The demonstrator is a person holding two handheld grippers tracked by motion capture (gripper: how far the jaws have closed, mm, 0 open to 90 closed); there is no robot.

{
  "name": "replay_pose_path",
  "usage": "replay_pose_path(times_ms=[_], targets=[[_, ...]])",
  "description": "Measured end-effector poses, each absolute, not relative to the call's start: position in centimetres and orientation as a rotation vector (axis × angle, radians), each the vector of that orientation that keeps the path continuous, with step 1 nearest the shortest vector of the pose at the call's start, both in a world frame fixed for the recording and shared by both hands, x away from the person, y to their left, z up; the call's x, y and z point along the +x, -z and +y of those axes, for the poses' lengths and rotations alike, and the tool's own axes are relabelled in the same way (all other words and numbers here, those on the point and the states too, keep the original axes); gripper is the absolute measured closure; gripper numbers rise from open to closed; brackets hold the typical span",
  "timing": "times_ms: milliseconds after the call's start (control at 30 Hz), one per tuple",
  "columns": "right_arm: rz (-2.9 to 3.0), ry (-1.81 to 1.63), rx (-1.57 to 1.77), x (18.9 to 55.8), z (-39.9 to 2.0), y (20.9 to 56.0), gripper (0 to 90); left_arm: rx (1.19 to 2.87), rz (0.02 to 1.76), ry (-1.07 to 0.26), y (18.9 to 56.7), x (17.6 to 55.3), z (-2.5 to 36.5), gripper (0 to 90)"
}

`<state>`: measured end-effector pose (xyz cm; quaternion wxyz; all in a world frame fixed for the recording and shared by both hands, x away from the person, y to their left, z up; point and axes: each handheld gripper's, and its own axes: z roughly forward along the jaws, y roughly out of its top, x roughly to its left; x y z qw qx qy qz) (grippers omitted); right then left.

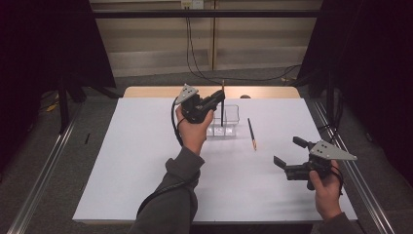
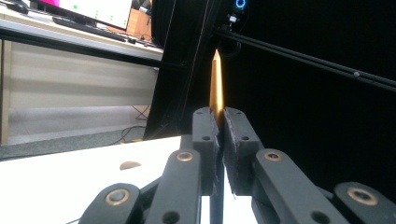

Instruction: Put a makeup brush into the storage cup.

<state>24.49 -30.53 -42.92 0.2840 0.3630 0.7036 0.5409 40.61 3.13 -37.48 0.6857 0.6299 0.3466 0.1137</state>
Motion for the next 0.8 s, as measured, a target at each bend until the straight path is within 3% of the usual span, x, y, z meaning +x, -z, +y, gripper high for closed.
replay_pose_path(times_ms=[800], targets=[[1.879, -1.452, 0.972, 24.5, -30.7, 42.9, 0.0, 1.421, 0.767, -0.251, 37.4, 41.7, 1.9, 84.1]])
